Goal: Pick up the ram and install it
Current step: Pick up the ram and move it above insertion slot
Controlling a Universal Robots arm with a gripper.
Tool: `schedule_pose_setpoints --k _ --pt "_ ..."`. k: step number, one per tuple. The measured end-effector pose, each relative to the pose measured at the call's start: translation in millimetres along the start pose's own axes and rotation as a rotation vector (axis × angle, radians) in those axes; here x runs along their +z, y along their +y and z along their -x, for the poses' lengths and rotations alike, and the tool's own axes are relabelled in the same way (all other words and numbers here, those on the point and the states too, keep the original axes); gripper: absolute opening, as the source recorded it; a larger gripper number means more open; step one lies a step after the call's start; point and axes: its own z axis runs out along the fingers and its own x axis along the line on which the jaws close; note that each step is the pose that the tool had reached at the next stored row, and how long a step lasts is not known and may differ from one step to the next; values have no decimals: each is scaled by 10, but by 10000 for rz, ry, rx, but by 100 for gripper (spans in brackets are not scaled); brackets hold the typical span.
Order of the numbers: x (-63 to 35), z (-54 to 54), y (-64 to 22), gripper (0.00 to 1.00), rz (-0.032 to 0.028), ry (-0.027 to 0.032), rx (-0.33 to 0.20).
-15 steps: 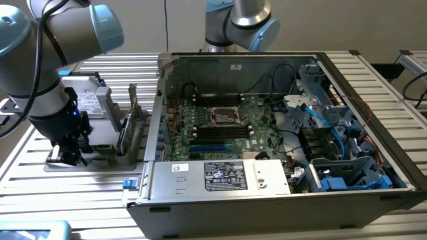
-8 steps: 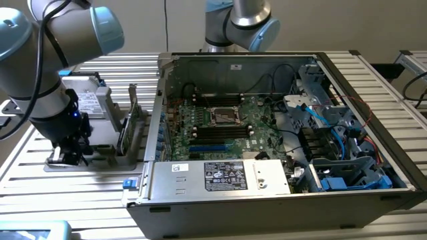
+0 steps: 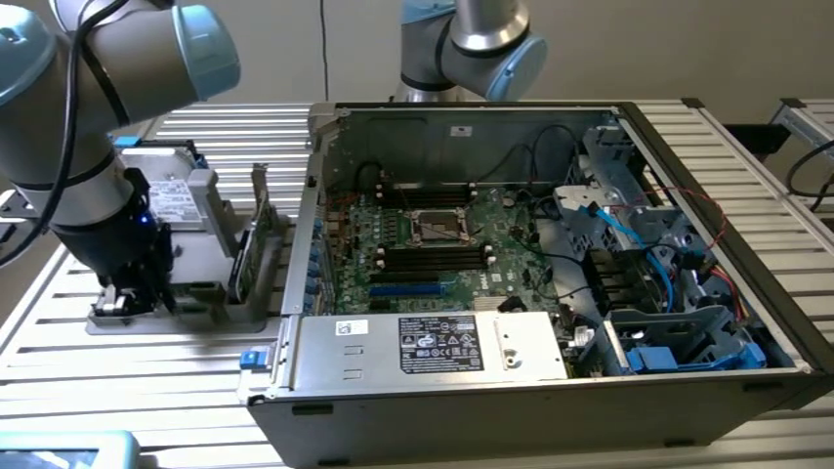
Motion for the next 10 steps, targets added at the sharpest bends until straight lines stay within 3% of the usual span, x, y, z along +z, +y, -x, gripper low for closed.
schedule_pose_setpoints --k 10 --pt "-420 -44 8 14 -3 1 -1"
